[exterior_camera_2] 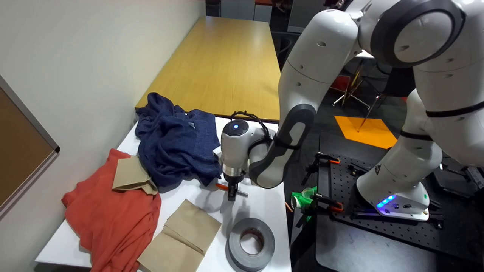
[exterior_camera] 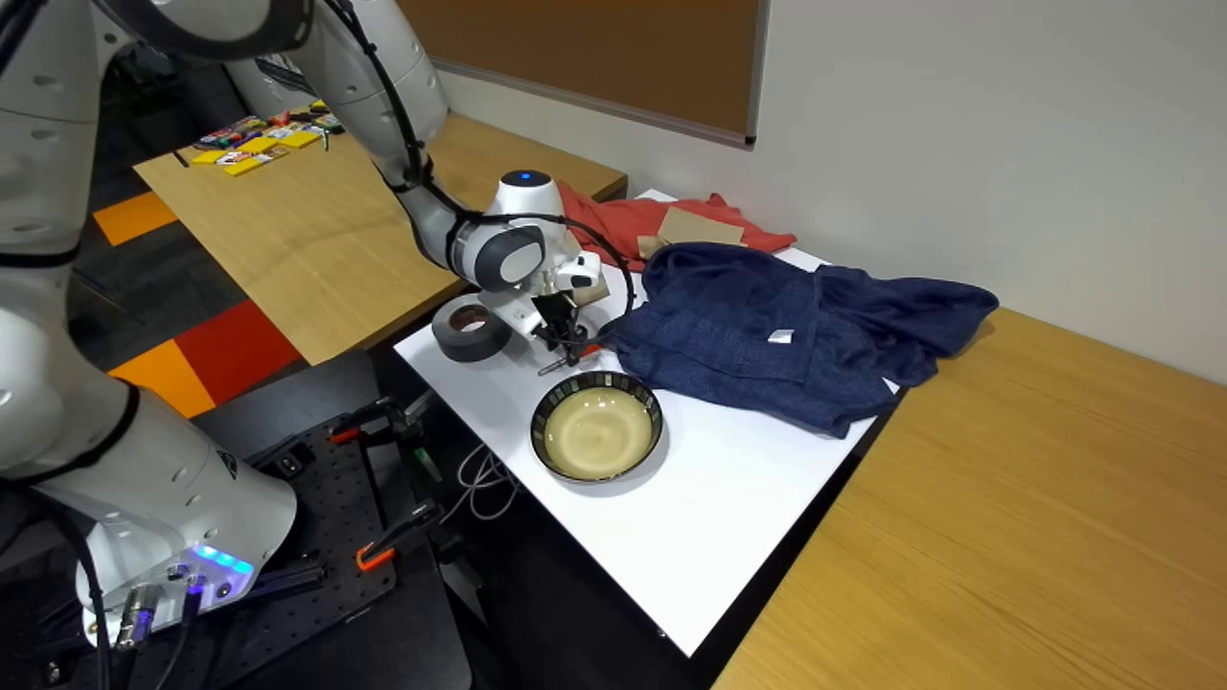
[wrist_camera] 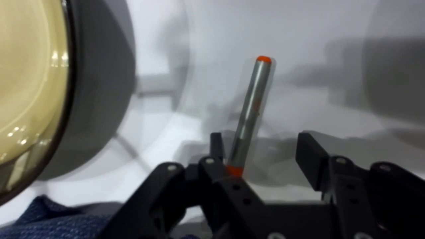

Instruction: Remove the pen from the bowl, put the pen inside the bowl, remove the pen from the bowl

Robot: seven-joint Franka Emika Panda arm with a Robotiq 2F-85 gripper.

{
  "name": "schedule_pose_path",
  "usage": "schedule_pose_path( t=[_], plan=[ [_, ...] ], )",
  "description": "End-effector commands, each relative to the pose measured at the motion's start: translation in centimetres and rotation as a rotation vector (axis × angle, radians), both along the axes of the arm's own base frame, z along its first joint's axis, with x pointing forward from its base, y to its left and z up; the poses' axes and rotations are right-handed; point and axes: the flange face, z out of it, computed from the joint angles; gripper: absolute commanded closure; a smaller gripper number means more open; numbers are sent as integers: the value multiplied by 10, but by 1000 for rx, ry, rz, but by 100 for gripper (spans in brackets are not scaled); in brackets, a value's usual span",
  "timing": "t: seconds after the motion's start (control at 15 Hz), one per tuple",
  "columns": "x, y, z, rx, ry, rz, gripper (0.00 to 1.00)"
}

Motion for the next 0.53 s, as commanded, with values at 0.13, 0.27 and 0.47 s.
schedule_pose_path(
  t=[0.13, 0.27, 0.47],
  plan=[
    [4, 4, -1, 3, -26, 3, 85],
    [4, 4, -2, 3, -25, 2, 99],
    [2, 1, 10, -10, -40, -25, 97]
  ],
)
